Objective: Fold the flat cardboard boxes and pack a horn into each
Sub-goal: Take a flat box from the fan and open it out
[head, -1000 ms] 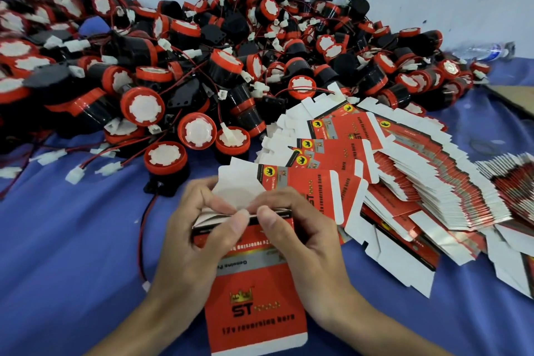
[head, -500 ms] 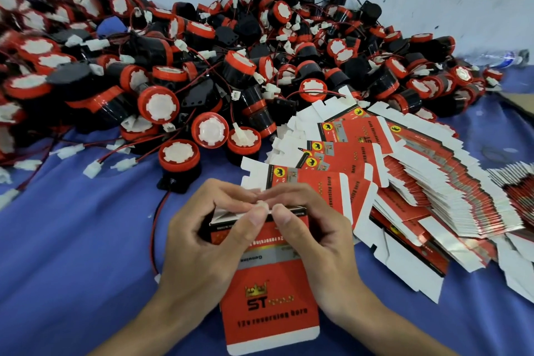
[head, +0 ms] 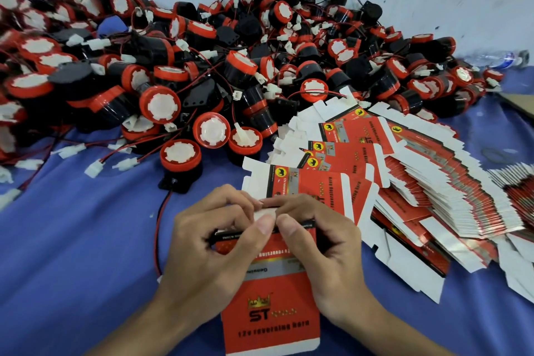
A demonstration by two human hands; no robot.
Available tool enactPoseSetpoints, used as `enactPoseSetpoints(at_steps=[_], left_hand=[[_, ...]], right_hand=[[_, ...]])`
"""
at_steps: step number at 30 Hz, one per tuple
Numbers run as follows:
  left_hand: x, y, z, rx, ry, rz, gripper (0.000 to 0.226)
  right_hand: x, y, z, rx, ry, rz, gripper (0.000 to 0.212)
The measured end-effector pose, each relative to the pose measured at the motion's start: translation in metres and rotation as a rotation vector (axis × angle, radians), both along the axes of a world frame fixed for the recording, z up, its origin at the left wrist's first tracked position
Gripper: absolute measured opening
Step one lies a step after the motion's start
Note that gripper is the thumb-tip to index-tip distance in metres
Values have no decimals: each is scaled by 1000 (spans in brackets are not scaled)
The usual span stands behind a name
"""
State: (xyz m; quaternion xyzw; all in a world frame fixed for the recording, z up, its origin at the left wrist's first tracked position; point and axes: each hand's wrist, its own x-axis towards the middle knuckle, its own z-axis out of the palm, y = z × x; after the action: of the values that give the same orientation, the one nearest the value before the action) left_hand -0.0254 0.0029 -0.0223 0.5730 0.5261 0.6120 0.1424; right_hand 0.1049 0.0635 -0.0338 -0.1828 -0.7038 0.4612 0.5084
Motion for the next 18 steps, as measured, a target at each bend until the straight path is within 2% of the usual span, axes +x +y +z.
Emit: enactPoseSetpoints(at_steps=[3,8,13,16,18], left_hand=[[-6,1,8,-87,142,-37,39],[-21,-1,31,-316,415,-176,35],[-18,-5,37,-389,715,-119,37],[-21,-6,37,-466,666,-163,45],[-25,-4,38,-585,420,-241,54]], right_hand=[[1,5,1,38,-23,-12,21],[4,13,3,162,-114,-6,42],[4,14,1,260,-161,27,42],[5,14,0,266,-162,59,34],[3,18,5,125,-107,120,28]])
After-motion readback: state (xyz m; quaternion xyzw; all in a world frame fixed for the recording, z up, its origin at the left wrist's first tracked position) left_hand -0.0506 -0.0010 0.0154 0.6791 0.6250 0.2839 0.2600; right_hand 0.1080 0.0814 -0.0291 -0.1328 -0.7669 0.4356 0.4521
